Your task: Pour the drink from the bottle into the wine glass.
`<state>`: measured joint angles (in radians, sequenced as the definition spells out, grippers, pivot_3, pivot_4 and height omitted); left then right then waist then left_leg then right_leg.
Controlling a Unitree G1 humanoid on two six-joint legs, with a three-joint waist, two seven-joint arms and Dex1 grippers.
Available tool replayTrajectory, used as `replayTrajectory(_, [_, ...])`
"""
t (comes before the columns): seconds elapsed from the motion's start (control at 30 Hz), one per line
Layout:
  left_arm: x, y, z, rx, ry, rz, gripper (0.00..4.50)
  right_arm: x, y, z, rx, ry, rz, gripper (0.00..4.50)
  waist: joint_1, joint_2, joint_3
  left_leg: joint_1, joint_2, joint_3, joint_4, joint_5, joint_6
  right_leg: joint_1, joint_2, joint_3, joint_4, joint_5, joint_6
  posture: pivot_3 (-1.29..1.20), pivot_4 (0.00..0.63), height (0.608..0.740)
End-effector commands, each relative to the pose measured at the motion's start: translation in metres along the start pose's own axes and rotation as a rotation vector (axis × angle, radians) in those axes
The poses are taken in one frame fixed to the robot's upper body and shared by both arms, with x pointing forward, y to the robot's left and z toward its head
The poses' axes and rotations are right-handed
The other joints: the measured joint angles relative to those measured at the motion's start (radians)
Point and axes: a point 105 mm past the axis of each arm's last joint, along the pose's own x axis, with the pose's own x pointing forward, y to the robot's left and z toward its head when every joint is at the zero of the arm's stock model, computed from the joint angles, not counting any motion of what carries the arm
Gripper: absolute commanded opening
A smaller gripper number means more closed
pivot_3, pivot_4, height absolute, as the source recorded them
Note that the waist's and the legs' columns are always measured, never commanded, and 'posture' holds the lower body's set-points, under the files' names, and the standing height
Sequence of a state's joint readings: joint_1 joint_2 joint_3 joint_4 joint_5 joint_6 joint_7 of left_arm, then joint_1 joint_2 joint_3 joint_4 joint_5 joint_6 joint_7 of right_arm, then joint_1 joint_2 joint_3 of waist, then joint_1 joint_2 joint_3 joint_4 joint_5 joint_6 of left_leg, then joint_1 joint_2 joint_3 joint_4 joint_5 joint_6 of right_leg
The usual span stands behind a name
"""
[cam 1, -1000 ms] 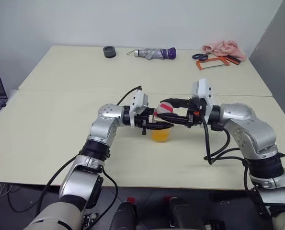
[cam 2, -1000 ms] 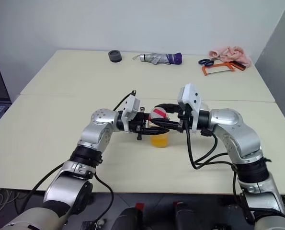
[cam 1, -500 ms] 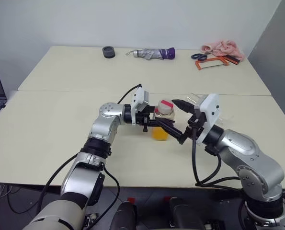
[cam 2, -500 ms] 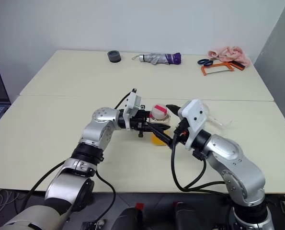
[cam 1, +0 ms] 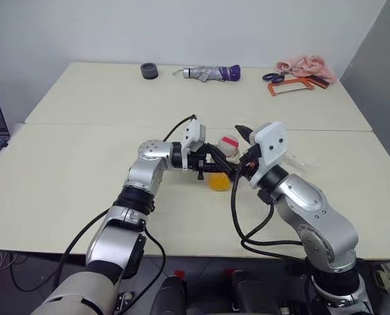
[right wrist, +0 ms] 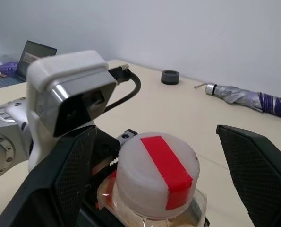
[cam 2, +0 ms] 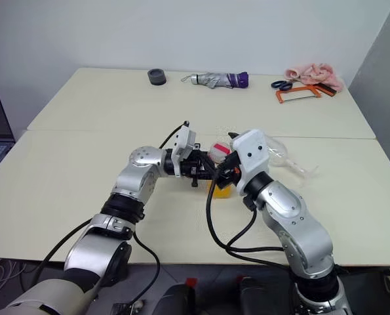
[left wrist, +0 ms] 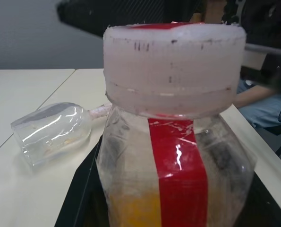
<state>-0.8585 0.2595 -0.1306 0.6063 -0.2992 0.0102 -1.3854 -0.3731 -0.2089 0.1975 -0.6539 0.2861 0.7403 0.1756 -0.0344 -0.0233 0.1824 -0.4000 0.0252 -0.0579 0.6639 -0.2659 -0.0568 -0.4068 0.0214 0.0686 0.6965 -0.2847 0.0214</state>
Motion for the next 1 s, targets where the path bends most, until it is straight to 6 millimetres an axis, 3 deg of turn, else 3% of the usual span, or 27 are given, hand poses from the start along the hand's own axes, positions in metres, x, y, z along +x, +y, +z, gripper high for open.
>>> replayTrajectory(0.03, [0.002, 0.005, 0.018, 0.069, -0.03, 0.004, 1.76, 0.0, -0.002, 0.01, -0.006, -0.057, -0.014, 3.7, 0.0, 0.0, 0.0, 0.0, 0.0, 0.0, 0.0, 0.0, 0.0, 0.0, 0.0, 0.0, 0.0, 0.0, 0.0, 0.0, 0.15, 0.74])
replayTrajectory(0.2, [0.001, 0.005, 0.018, 0.077, -0.028, 0.003, 1.76, -0.001, -0.001, 0.008, 0.028, -0.065, 0.014, 1.94, 0.0, 0.0, 0.0, 0.0, 0.0, 0.0, 0.0, 0.0, 0.0, 0.0, 0.0, 0.0, 0.0, 0.0, 0.0, 0.0, 0.15, 0.74])
replayTrajectory(0.23, [0.001, 0.005, 0.018, 0.079, -0.028, 0.002, 1.75, -0.002, -0.001, 0.009, 0.031, -0.07, 0.019, 1.91, 0.0, 0.0, 0.0, 0.0, 0.0, 0.0, 0.0, 0.0, 0.0, 0.0, 0.0, 0.0, 0.0, 0.0, 0.0, 0.0, 0.15, 0.74])
replayTrajectory(0.33, [0.001, 0.004, 0.019, 0.08, -0.03, -0.001, 1.74, -0.002, 0.003, 0.007, 0.041, -0.076, 0.072, 1.91, 0.0, 0.0, 0.0, 0.0, 0.0, 0.0, 0.0, 0.0, 0.0, 0.0, 0.0, 0.0, 0.0, 0.0, 0.0, 0.0, 0.15, 0.74])
replayTrajectory(0.47, [0.001, 0.002, 0.02, 0.079, -0.027, -0.024, 1.74, -0.008, 0.024, 0.005, -0.006, -0.085, 0.459, 1.91, 0.0, 0.0, 0.0, 0.0, -0.001, 0.0, 0.0, 0.0, 0.0, 0.0, 0.0, 0.0, 0.0, 0.0, 0.0, 0.0, 0.15, 0.74])
replayTrajectory(0.6, [0.002, 0.004, 0.024, 0.096, -0.027, -0.027, 1.74, -0.004, 0.015, 0.0, -0.112, 0.022, 0.724, 1.91, -0.005, 0.001, 0.0, 0.001, 0.0, 0.001, 0.0, 0.0, 0.0, 0.0, 0.0, 0.0, 0.0, 0.0, 0.0, 0.0, 0.15, 0.74])
replayTrajectory(0.73, [0.002, 0.004, 0.025, 0.099, -0.028, -0.023, 1.74, 0.006, -0.004, 0.005, -0.05, 0.051, 0.731, 1.91, -0.007, 0.0, 0.0, 0.001, 0.001, 0.0, -0.001, 0.0, 0.0, 0.0, 0.002, -0.001, 0.0, 0.0, -0.001, 0.0, 0.15, 0.74])
replayTrajectory(0.83, [0.002, 0.004, 0.025, 0.102, -0.033, -0.015, 1.74, 0.006, -0.026, 0.007, 0.018, 0.044, 0.602, 1.91, -0.005, 0.001, 0.0, 0.0, 0.001, -0.001, -0.001, 0.0, 0.0, 0.0, 0.001, -0.001, 0.0, 0.0, -0.001, 0.0, 0.15, 0.74])
replayTrajectory(1.0, [-0.001, 0.005, 0.024, 0.096, -0.036, 0.012, 1.74, -0.016, -0.034, 0.019, 0.052, -0.011, 0.453, 3.62, 0.004, 0.0, 0.0, -0.001, 0.0, -0.001, -0.001, 0.0, 0.0, 0.0, -0.002, -0.001, 0.0, 0.0, -0.001, 0.0, 0.15, 0.74])
